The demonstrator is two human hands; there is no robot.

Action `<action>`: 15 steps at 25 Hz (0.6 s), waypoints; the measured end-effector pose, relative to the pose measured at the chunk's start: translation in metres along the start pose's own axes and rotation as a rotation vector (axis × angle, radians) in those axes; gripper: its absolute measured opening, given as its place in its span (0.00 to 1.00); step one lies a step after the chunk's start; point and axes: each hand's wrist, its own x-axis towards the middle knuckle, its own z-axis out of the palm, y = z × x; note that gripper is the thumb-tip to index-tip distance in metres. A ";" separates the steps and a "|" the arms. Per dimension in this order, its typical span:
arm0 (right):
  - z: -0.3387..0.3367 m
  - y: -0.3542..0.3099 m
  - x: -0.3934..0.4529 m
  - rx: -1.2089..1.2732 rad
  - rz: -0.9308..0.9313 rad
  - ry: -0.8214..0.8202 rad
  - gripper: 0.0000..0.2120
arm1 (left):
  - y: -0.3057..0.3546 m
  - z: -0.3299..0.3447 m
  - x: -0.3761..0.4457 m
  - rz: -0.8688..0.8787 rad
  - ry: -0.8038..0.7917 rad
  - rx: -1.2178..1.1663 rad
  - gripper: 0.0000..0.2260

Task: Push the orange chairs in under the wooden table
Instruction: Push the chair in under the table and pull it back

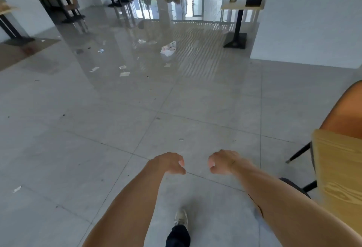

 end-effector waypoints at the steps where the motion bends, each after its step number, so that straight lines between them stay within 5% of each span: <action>1: -0.015 0.008 0.019 0.017 0.025 0.002 0.15 | -0.001 -0.022 0.023 0.017 -0.012 0.020 0.22; 8: -0.119 0.088 0.110 0.180 0.185 0.047 0.16 | 0.053 -0.175 0.172 0.192 -0.081 0.234 0.24; 15: -0.176 0.244 0.173 0.324 0.378 0.089 0.16 | 0.176 -0.275 0.322 0.326 -0.093 0.414 0.22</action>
